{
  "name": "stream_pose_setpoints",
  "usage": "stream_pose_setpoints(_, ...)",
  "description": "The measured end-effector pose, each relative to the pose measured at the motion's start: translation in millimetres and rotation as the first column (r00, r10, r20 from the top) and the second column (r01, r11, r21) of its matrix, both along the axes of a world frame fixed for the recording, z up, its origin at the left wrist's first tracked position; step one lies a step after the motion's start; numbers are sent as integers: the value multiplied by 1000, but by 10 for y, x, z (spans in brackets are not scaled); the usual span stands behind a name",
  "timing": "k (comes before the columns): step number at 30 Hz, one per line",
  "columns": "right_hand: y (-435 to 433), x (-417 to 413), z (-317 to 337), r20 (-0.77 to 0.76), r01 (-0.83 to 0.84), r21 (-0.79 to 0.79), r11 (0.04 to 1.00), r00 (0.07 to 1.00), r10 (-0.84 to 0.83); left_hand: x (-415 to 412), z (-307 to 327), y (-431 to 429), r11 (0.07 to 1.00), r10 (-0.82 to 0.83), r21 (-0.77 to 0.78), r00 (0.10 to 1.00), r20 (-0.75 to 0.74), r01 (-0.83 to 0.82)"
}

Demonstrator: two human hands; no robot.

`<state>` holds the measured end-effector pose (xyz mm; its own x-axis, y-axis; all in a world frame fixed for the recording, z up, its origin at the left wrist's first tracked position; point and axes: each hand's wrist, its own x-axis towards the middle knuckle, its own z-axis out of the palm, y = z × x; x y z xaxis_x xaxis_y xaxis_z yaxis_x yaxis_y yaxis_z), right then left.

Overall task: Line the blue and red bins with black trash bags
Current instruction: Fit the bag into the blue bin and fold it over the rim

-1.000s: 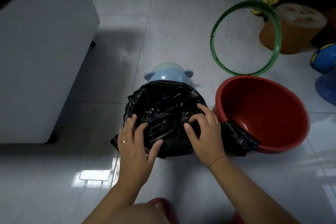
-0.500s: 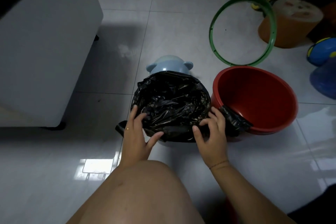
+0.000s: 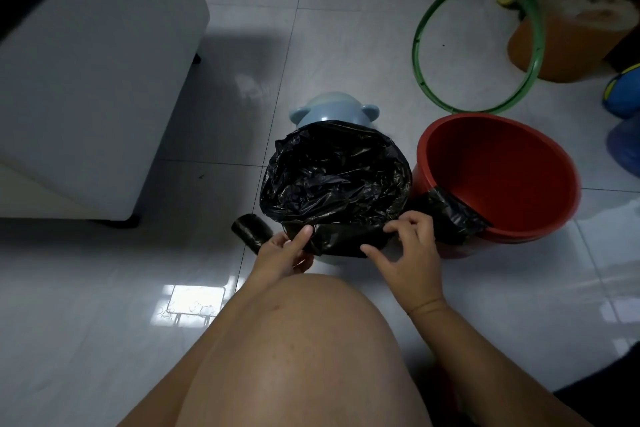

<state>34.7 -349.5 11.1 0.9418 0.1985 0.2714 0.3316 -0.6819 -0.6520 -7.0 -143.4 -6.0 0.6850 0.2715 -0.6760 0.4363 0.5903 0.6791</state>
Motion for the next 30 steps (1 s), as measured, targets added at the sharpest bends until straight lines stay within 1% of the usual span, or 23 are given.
stream_pose_setpoints(2, 7, -2, -14, -7, -10, -14, 1000, 1000, 10, -14, -41, 16, 1000, -17, -9, 1000, 11, 17)
stream_pose_setpoints(7, 14, 41, -51, 18, -10, -81, 997, 1000, 11, -133, -268, 113, 996, -76, 45, 995, 67, 73)
stream_pose_setpoints(10, 16, 85, -74, 7, -41, -124, 991, 999, 42, -195, -359, 160, 990, -123, 67, 992, 36, 121)
stream_pose_setpoints(13, -27, 111, -114, -3, -85, -208, 975, 996, 86, -230, -481, 187, 984, -163, 70, 986, 13, 162)
stream_pose_setpoints(16, -106, 111, -171, -62, -115, -261, 958, 993, 102, -270, -574, 209, 980, -191, 58, 982, -7, 191)
stream_pose_setpoints(19, -170, 111, -200, -135, -131, -314, 940, 986, 93, -282, -537, 219, 992, -116, -45, 993, -3, 115)
stream_pose_setpoints(21, -210, 89, -202, -196, -157, -324, 933, 976, 96, -240, -454, 255, 996, -45, -73, 999, -6, 44)
stream_pose_setpoints(22, -230, 76, -199, -213, -149, -298, 943, 973, 86, -209, -394, 281, 997, -30, -76, 1000, 2, 30)
stream_pose_setpoints(23, -239, 56, -182, -214, -110, -238, 965, 975, 59, -174, -329, 305, 996, -23, -87, 1000, 15, 25)
stream_pose_setpoints(24, -228, 36, -155, -214, -40, -134, 990, 977, 10, -141, -258, 320, 994, -23, -105, 999, 28, 26)
stream_pose_setpoints(25, -195, 20, -115, -247, 57, 12, 998, 968, -52, -105, -185, 320, 991, -30, -126, 999, 41, 35)
stream_pose_setpoints(26, -136, 13, -71, -333, 167, 174, 970, 937, -102, -74, -118, 307, 989, -42, -141, 998, 52, 49)
stream_pose_setpoints(27, -63, 19, -28, -456, 279, 319, 906, 883, -111, -42, -59, 280, 988, -56, -142, 997, 57, 64)
stream_pose_setpoints(28, 9, 40, 1, -572, 376, 416, 828, 816, -83, -15, -15, 248, 989, -71, -124, 996, 52, 77)
stream_pose_setpoints(29, 65, 76, 6, -661, 450, 458, 767, 749, -45, 8, 14, 214, 992, -84, -90, 996, 39, 87)
stream_pose_setpoints(30, 107, 114, 4, -722, 503, 472, 725, 692, -10, 27, 25, 188, 995, -83, -55, 996, 21, 84)
